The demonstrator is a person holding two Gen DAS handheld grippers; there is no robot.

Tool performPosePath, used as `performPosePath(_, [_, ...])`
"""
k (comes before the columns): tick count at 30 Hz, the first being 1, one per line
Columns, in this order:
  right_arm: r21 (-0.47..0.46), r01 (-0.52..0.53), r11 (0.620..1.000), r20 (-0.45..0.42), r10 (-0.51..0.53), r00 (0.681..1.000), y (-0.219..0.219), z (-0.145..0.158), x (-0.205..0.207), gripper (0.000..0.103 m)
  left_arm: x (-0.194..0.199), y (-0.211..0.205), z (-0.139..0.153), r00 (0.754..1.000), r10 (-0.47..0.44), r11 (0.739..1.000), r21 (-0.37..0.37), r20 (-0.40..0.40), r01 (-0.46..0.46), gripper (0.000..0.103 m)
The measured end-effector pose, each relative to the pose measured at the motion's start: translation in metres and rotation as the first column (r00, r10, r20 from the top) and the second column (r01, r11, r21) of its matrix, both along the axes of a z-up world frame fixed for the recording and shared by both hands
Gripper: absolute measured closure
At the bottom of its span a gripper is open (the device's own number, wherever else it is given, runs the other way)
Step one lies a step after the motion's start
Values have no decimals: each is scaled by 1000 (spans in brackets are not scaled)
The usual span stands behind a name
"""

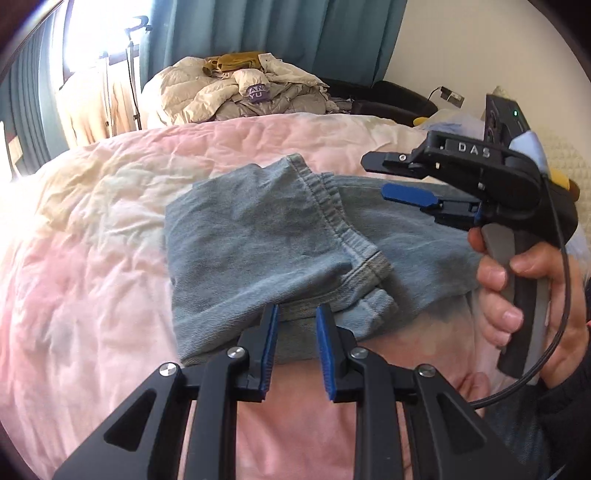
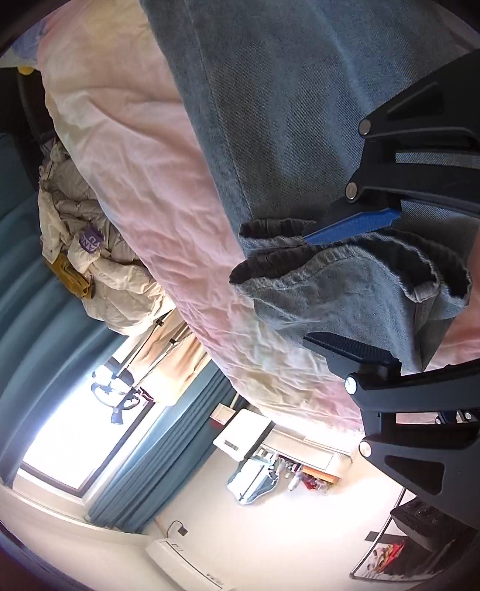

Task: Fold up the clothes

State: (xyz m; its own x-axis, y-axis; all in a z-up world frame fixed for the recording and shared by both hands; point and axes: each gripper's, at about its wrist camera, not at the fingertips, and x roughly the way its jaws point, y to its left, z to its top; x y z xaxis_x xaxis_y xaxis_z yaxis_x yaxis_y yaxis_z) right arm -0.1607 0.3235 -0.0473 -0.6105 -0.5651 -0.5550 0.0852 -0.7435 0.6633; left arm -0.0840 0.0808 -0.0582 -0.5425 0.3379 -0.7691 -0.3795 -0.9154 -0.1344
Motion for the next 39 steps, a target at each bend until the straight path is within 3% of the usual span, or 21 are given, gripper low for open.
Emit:
performPosePath(1, [2,-17,1000,4,17,1000,-3,-1,-5,53,-3,-1,-2,1000,-4,1000,-23,-3,3,81])
performPosePath(5, [-34,-56,998,20,57,998,-3,-7,-31,53,-15,-5,-13,999,-52,999,11,7,51,81])
performPosePath(11, [56,-178,982,2,178,984,-25,-25,-74,53,-26,-5,-28,999,-53,998,14,9,53,81])
performPosePath(17, [109,-174,979,61,168,984,-32,-50,-90,57,-36,-7,-38,999,-45,998,38,26,44,81])
performPosePath(18, [120,-171,978,60,164,985,-32,-50,-89,62,-37,-7,-38,999,-45,998,44,31,43,81])
performPosePath(19, [131,-168,977,58,161,985,-32,-50,-89,74,-38,-8,-38,998,-45,998,49,35,43,81])
performPosePath(22, [164,-158,974,52,152,987,-31,-49,-87,91,-38,-11,-36,998,-39,996,80,47,35,81])
performPosePath(26, [198,-107,974,26,104,994,-25,-40,-82,99,-35,-15,-30,999,-22,996,89,44,18,81])
performPosePath(32, [139,4,990,-11,-2,1000,5,-19,-74,101,-31,-25,-20,999,29,996,90,15,-30,81])
performPosePath(36, [82,-32,996,54,27,998,6,-31,-67,100,-35,-34,-20,997,78,991,103,19,-80,81])
performPosePath(39, [51,-75,996,99,70,993,-4,-32,-46,92,-39,-40,-22,993,111,988,108,32,-114,81])
